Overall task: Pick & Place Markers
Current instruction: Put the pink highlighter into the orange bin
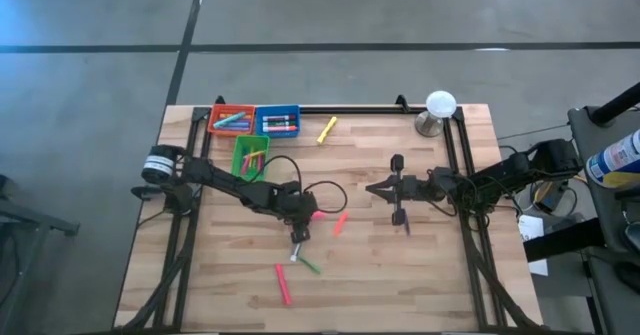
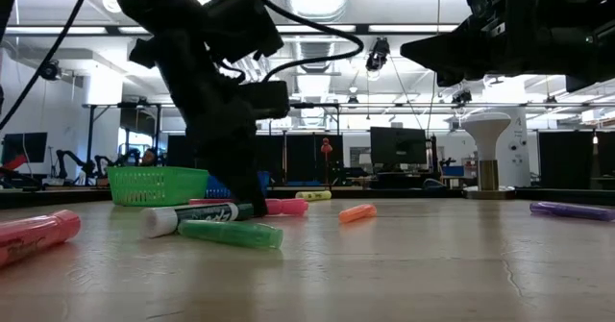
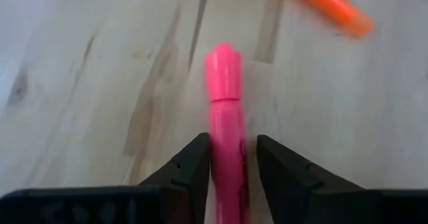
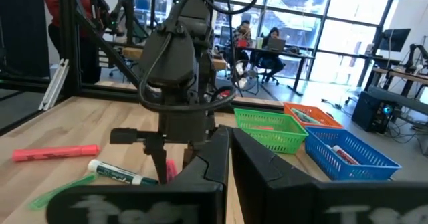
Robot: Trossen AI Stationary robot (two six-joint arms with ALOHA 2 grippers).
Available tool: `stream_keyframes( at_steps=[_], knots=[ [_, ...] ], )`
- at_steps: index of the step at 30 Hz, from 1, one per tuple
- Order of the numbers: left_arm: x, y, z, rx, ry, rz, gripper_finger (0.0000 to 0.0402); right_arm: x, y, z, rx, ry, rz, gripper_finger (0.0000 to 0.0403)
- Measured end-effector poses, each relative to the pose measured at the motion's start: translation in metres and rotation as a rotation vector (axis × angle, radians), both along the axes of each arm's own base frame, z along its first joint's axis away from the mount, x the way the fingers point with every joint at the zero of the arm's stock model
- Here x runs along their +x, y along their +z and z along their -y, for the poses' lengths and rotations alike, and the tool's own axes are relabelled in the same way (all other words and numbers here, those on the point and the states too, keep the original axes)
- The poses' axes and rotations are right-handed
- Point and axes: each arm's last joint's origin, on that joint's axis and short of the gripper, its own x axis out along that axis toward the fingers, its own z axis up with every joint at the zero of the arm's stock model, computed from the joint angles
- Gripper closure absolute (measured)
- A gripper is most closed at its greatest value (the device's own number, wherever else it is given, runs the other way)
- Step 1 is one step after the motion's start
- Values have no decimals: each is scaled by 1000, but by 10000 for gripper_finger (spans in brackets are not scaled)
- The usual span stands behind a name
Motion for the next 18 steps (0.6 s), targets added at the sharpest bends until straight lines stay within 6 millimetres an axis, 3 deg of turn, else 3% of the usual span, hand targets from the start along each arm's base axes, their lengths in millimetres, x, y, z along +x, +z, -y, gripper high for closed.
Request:
stream_keyframes(
  at_steps=[5,9,13,18],
  knots=[
    [2,-6,0,5,-12,-16,283,0,0,0,0,1,0,390],
    [1,-4,-4,19,-21,-24,310,0,0,0,3,1,0,390],
    [-7,4,-15,32,3,-63,351,0,0,0,3,1,-1,390],
    [-23,26,-30,160,37,-107,352,0,-1,0,4,1,-7,390]
  ],
)
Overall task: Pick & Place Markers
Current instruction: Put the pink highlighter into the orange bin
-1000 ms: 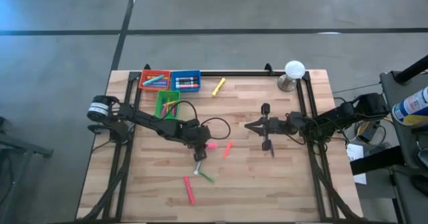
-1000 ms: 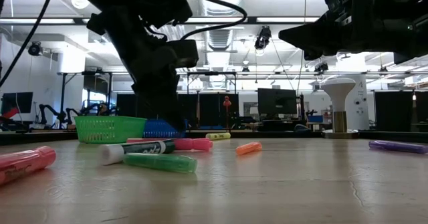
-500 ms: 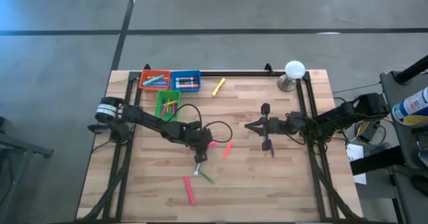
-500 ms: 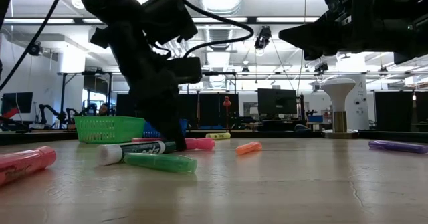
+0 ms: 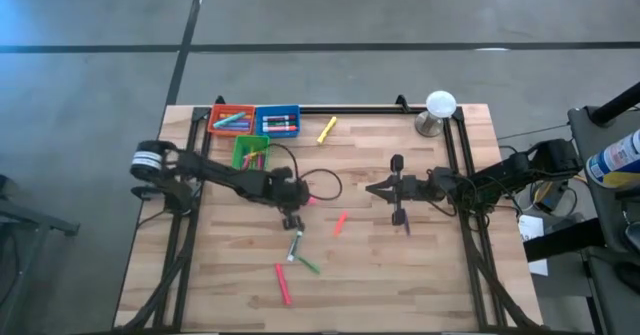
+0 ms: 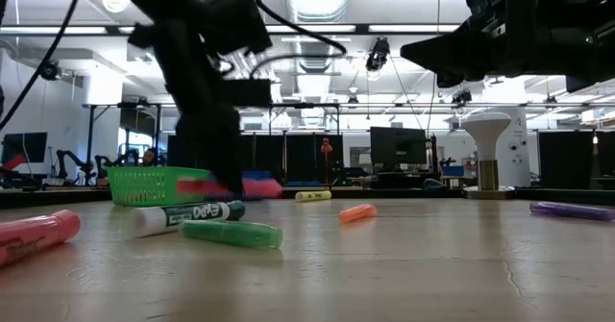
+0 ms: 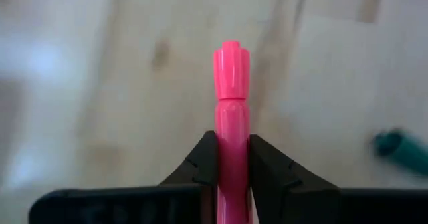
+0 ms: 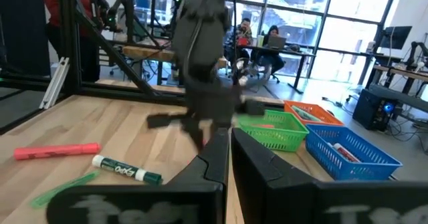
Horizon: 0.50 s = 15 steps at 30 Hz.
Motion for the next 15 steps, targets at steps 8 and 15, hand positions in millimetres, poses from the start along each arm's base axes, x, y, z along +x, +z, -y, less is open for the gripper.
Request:
stream_keyframes(
  at_steps=[8,15],
  knots=[
    [-42,49,-32,364,4,-116,352,0,0,0,2,0,-4,390],
    [-87,66,-99,581,123,-258,352,0,-1,0,2,0,-5,390]
  ],
)
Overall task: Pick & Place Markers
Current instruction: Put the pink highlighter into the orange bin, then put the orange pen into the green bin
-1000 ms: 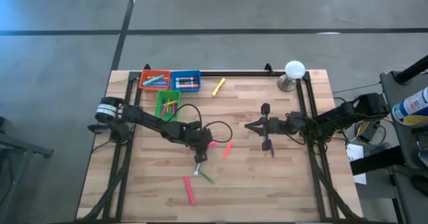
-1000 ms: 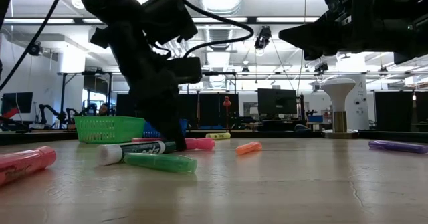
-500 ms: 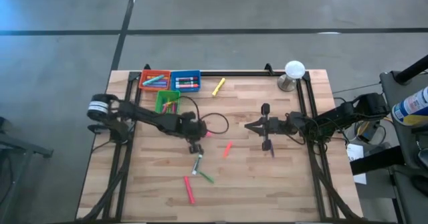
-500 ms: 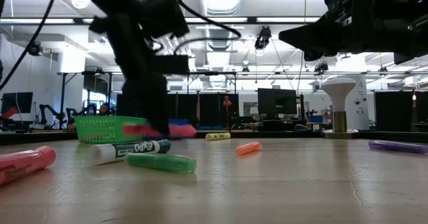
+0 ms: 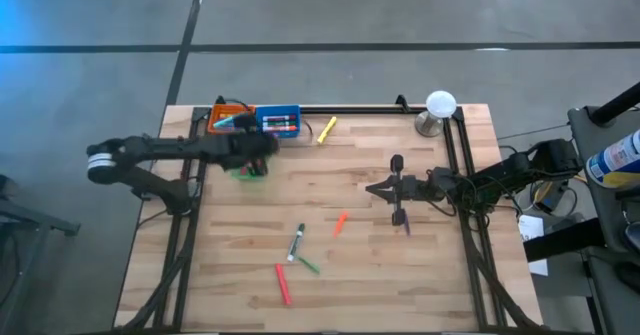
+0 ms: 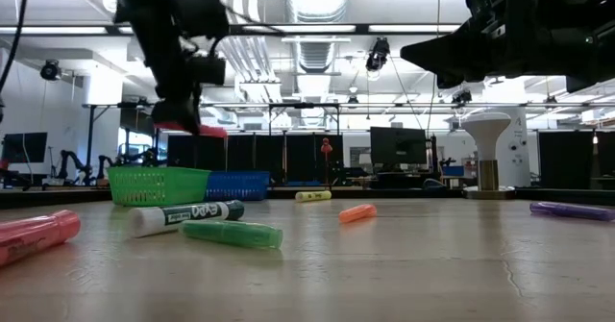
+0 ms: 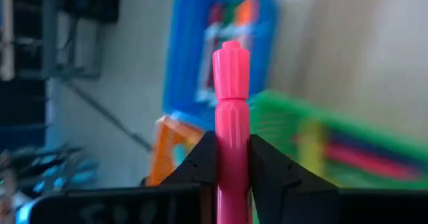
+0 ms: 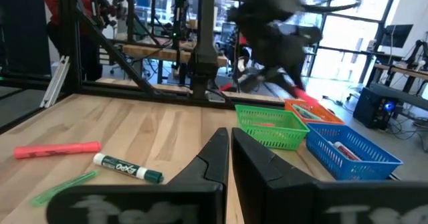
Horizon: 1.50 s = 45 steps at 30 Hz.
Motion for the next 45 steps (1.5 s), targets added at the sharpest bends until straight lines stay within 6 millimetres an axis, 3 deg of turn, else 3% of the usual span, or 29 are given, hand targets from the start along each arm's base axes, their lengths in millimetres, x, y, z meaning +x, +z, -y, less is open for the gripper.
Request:
stream_keyframes(
  at_steps=[7,13,17,23,29,35,40,45],
  knots=[
    [-43,-23,-71,71,168,-48,352,0,0,0,-1,0,-1,390],
    [-70,-44,-95,41,263,-68,352,0,0,0,-7,0,-1,390],
    [-72,-53,-95,48,242,-93,349,0,0,0,-7,0,-1,390],
    [-71,-57,-98,66,290,-78,287,0,0,0,-3,0,-1,390],
    [-71,-58,-98,61,300,-80,272,0,0,0,-4,0,-2,390],
    [-63,-33,-92,27,366,-37,281,0,0,0,-6,0,-2,390],
    [-49,-6,-66,-21,352,188,323,1,0,0,50,4,-9,390],
    [-34,5,-21,-149,199,527,374,4,-1,0,82,6,-45,390]
  ],
)
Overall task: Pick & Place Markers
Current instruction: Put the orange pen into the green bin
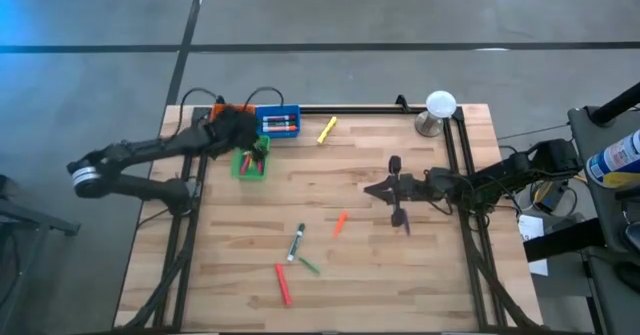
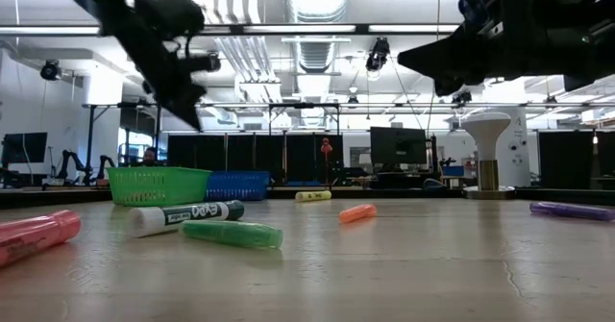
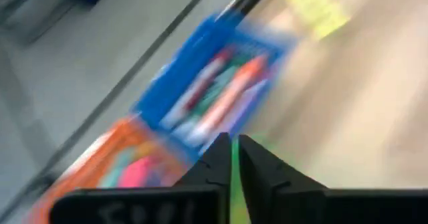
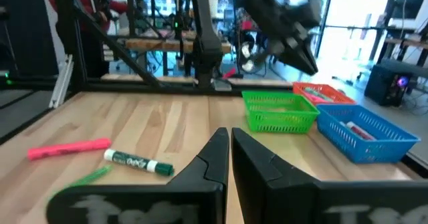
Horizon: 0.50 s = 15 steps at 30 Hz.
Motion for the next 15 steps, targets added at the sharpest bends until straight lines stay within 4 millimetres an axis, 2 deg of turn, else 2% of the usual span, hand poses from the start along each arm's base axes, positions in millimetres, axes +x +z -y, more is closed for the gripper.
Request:
stream_keyframes(
  at_steps=[3,8,11,15],
  knots=[
    [8,-6,31,13,-115,222,396,6,1,0,4,0,-47,390],
    [9,-32,71,56,-289,571,397,18,5,-1,33,-4,-165,390],
    [2,-50,83,73,-342,706,397,23,5,-1,50,-8,-256,390],
    [-12,-70,85,86,-349,753,397,27,5,-5,74,-6,-363,389]
  ],
)
